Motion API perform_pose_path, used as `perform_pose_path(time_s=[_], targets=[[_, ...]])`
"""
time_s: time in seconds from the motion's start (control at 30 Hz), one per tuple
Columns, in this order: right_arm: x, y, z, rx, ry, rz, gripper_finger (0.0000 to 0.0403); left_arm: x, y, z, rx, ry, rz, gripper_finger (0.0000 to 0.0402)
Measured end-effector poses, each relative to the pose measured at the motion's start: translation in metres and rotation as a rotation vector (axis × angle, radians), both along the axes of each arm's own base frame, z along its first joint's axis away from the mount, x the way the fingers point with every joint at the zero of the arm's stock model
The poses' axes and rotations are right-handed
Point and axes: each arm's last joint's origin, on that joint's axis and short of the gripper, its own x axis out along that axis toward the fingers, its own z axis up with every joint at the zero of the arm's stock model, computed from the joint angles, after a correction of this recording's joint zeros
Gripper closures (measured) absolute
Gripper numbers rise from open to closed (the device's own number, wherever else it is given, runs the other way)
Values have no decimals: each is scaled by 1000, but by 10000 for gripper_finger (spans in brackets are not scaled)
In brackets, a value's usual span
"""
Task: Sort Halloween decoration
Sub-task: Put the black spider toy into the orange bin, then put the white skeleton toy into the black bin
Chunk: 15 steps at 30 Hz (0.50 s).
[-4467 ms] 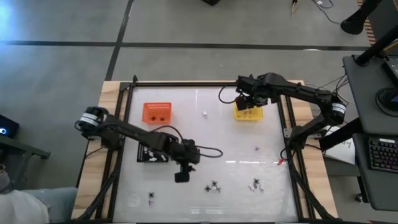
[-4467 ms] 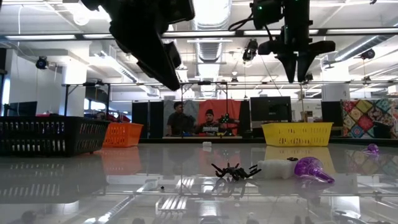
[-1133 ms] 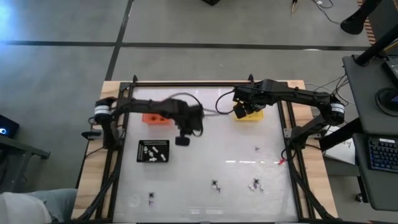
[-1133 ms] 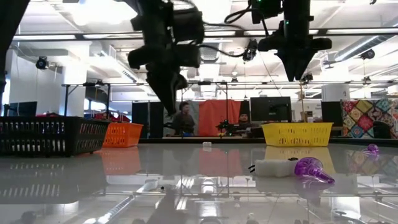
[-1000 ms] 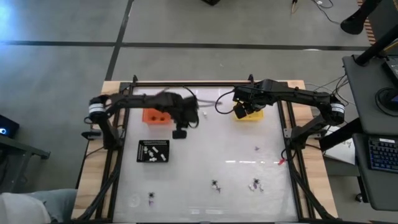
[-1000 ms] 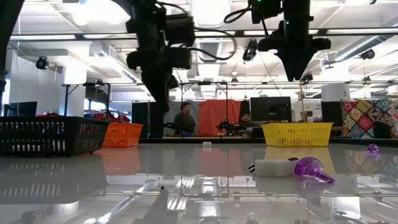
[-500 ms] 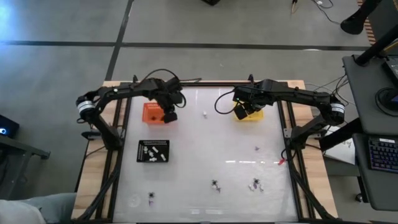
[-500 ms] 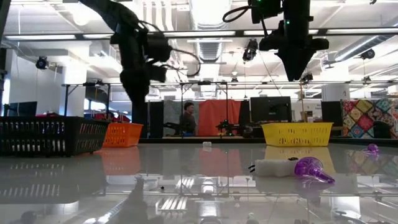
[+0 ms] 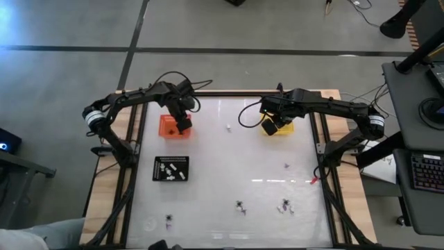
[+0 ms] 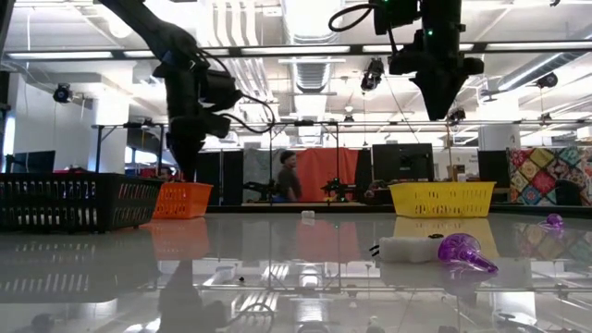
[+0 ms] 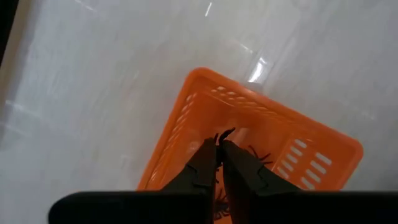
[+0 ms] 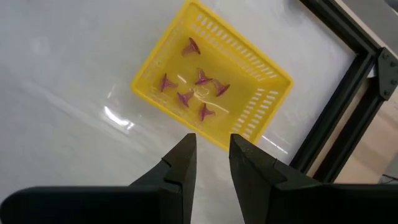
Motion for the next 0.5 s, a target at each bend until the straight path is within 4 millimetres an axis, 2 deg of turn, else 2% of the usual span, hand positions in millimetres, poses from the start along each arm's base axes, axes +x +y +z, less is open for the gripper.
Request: perform_pose_path(time_s=[0.23,0.5], targets=[[0,0,0,-1,11,39,316,-3,-1,0,-20,27,-9,393],[0,0,0,-3,10,47,316,-7,-5,-1,-56,66,8,332]])
